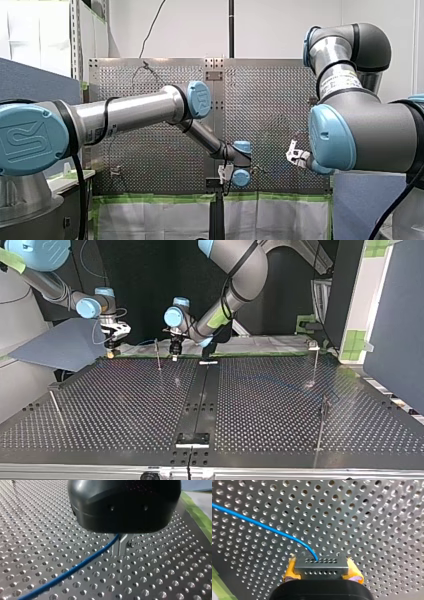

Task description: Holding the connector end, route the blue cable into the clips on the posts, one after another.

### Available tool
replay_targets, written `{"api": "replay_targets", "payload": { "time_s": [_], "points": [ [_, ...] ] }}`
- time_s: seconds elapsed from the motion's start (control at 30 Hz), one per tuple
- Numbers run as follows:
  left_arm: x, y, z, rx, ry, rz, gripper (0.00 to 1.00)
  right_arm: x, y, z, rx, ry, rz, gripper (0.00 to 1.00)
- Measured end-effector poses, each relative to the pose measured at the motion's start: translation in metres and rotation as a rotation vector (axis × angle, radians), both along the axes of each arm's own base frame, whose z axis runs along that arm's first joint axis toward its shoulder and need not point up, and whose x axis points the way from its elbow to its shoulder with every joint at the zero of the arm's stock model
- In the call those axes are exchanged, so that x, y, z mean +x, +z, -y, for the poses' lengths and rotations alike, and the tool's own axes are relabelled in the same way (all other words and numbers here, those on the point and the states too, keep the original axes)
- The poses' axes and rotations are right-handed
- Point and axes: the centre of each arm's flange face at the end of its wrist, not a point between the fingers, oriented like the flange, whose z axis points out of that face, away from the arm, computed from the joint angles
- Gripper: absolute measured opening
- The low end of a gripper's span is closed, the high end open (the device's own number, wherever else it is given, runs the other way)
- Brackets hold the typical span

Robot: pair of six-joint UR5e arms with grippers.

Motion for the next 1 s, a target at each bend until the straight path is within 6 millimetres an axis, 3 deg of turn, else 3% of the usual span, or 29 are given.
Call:
{"api": "replay_targets", "payload": {
  "time_s": [0.27,0.73,1.0],
  "points": [
    [-0.003,0.0,0.003,0.012,-0.006,0.006,0.0,0.0,0.001,0.002,-0.015,-0.012,0.0,0.0],
    [-0.066,-0.007,0.049,0.114,-0.196,-0.048,0.0,0.015,-0.003,-0.007,0.007,0.042,-0.019,0.0],
    [-0.074,-0.008,0.052,0.124,-0.192,-0.057,0.0,0.012,-0.005,-0.008,0.024,0.037,-0.02,0.0]
  ]
}}
